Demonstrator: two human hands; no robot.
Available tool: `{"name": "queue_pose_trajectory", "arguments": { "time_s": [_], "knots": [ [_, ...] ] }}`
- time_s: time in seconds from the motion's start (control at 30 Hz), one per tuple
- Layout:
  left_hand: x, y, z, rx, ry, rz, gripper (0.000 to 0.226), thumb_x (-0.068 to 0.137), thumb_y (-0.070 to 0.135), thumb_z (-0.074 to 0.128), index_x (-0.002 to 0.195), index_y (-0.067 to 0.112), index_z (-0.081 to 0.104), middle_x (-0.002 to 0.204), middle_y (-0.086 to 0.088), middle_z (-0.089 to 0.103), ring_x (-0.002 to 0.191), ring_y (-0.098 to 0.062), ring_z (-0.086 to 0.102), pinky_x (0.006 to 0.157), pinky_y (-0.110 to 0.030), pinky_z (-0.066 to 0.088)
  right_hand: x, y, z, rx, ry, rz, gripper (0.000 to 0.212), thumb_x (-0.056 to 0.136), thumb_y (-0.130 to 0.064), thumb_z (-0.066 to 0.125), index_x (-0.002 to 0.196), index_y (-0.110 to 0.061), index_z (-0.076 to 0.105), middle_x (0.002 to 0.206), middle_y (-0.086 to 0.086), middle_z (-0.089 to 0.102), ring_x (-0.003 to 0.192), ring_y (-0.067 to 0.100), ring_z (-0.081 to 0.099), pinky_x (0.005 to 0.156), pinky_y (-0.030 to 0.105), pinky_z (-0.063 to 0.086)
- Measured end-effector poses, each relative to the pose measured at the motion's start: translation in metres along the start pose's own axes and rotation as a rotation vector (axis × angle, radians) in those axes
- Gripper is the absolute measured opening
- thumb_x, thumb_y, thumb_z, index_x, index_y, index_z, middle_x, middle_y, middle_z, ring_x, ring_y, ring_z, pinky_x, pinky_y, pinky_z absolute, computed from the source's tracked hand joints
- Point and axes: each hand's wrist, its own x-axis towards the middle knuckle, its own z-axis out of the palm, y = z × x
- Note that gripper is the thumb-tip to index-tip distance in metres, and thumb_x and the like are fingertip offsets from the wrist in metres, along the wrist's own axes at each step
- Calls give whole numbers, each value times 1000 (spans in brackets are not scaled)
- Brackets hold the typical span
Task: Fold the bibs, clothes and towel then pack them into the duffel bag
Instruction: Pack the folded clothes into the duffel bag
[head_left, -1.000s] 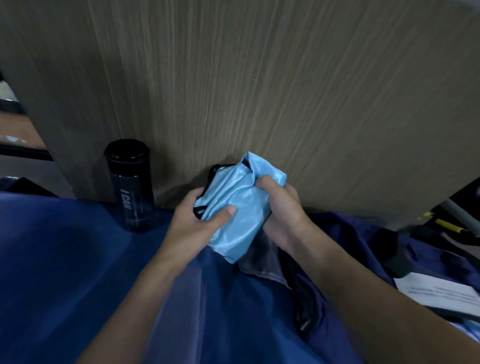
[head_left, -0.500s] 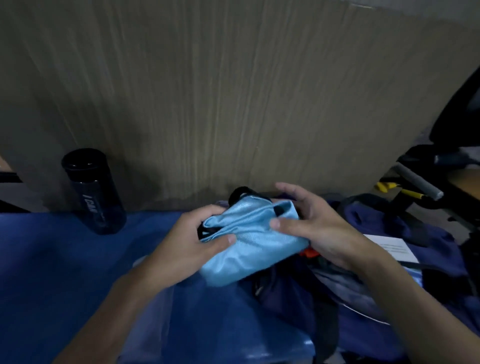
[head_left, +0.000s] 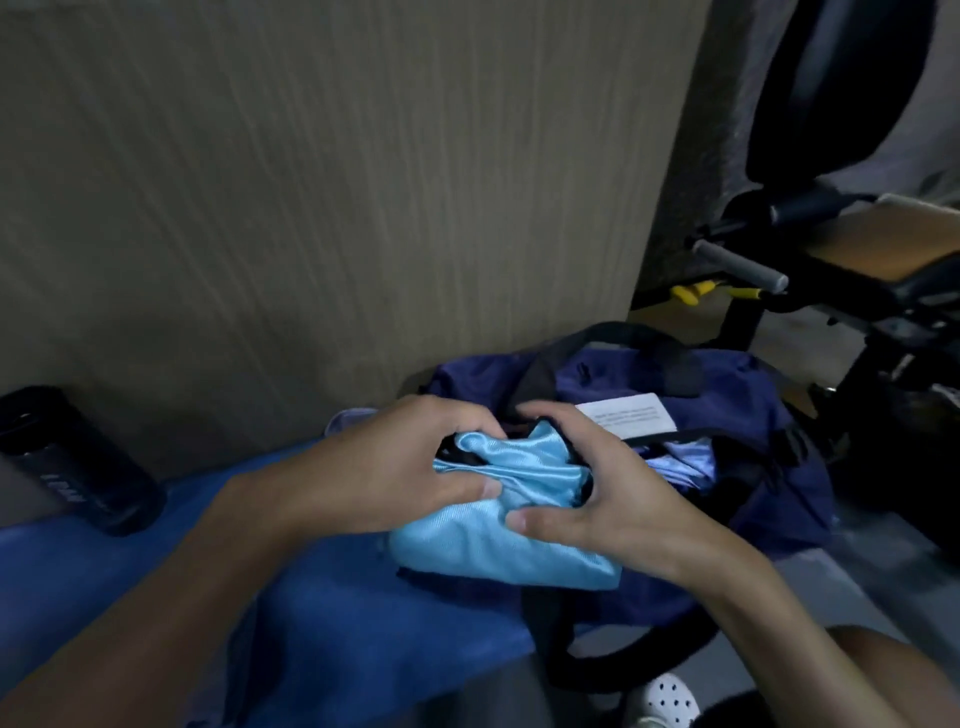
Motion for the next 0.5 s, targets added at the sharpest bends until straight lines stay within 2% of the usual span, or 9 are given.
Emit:
{"name": "queue_pose_trajectory", "arguments": {
  "time_s": [0.03,0.13,0.23,0.37,0.5],
  "knots": [
    [7,7,1,-12,1,14,23,79,43,72,101,39,68,95,22,71,90,3,67,86,-38,54,-3,3,-4,53,23,-3,63,73,-26,86,127,-34,54,108,-7,67,99,8,65,89,29,52],
    [23,21,8,-76,67,43,29,80,26,81,105,34,68,97,18,70,91,0,66,84,-27,53,-13,13,-16,244,125,-7,30,81,-9,79,108,-17,69,97,7,72,90,26,70,82,43,54],
    [34,28,19,-86,152,58,52,73,31,84,120,34,63,113,17,65,105,2,62,89,-13,46,-24,24,-25,399,251,32,24,83,-4,75,105,-13,71,99,11,74,92,37,69,81,47,55],
    [48,44,34,-188,95,38,44,79,8,81,114,31,66,105,18,70,97,-1,67,86,-20,52,-37,36,-40,452,185,110,26,80,-4,78,104,-9,69,101,12,73,86,22,68,73,37,54],
    [64,62,47,-163,7,92,46,79,6,80,117,28,66,108,19,69,99,1,66,87,-16,50,-49,41,-48,342,182,34,36,76,-9,83,105,-9,61,97,2,69,84,15,65,77,30,55]
  ]
}}
